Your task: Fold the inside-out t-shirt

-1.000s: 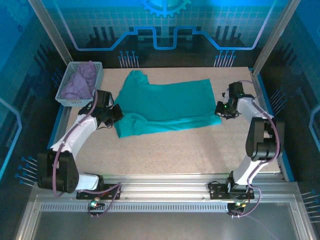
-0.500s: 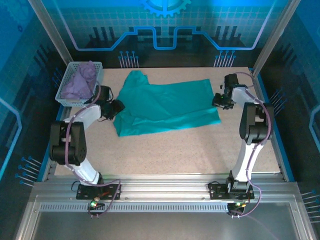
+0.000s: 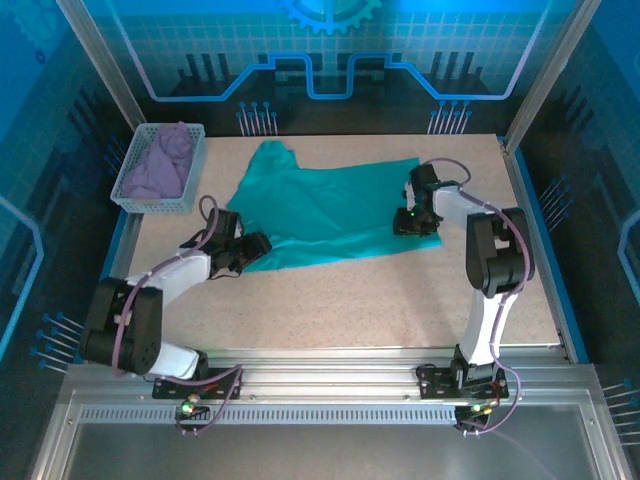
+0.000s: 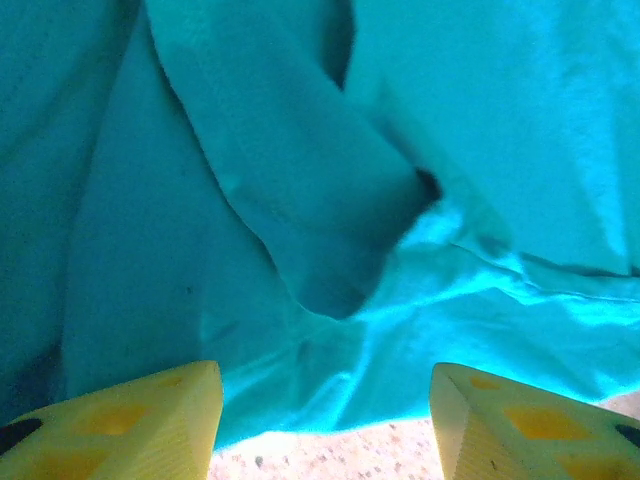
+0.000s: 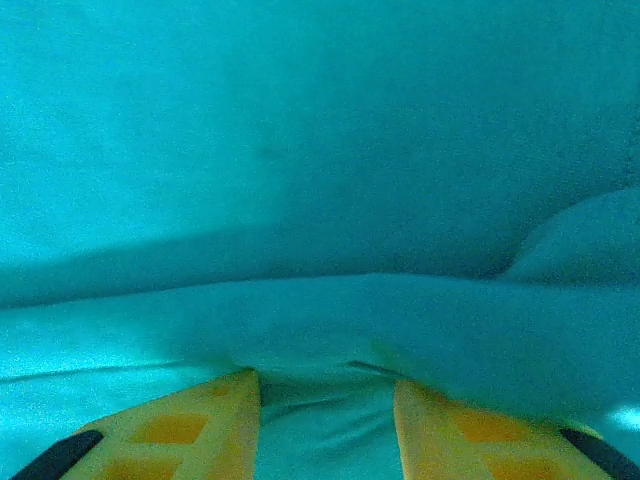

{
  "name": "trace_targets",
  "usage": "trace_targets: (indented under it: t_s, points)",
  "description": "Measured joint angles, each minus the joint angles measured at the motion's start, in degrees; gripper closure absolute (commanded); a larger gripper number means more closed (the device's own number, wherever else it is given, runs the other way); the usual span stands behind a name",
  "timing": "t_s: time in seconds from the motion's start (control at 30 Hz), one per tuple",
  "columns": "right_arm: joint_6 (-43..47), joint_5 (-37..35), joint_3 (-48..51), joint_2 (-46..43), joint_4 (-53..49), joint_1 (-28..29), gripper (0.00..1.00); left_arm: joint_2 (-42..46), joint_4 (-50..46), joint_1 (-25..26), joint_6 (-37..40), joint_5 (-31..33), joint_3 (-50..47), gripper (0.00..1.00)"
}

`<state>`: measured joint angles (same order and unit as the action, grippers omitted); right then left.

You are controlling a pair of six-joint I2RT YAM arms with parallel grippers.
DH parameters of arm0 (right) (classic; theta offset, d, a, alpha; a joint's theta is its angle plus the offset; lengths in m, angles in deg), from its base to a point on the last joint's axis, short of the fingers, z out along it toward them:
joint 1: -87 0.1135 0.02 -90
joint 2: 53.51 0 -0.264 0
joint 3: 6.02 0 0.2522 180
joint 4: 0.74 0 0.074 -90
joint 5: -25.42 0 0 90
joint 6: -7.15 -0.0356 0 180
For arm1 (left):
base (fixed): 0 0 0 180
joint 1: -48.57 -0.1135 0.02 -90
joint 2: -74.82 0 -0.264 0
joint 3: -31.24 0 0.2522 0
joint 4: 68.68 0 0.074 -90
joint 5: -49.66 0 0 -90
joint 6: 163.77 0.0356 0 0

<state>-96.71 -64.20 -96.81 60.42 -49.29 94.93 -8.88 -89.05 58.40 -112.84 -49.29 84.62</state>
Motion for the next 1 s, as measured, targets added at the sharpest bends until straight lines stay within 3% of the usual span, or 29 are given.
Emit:
trace_targets:
  t_s: [0.23, 0.5, 0.57, 0.7, 0.87, 1.0]
  points:
    - [0.0, -1.0, 2.6, -2.0, -1.3, -2.5, 0.64, -3.5, 1.7, 0.0, 0.0, -2.2, -0.7, 0.43]
    - [-0.7, -5.0, 19.4, -18.4, -3.4, -0.5, 0.6, 7.3, -0.3, 0.6, -0.1, -6.3, -9.1, 0.42]
    - [0.4, -5.4, 19.7, -22.5, -2.1, 4.1, 0.57, 10.1, -1.0, 0.6, -0.3, -6.7, -9.6, 0.41]
    - [1.8, -2.5, 14.3, -24.1, 4.9, 19.7, 0.55, 13.2, -0.8, 0.6, -0.3, -6.8, -9.6, 0.43]
    - [2.6, 0.3, 0.3, -12.4, 10.5, 34.6, 0.52, 10.9, 0.9, 0.4, -1.3, -6.9, -10.2, 0.52]
    - [2.6, 1.7, -10.1, -0.8, 11.2, 39.5, 0.5, 8.7, 2.7, -0.3, -1.6, -7.2, -12.1, 0.56]
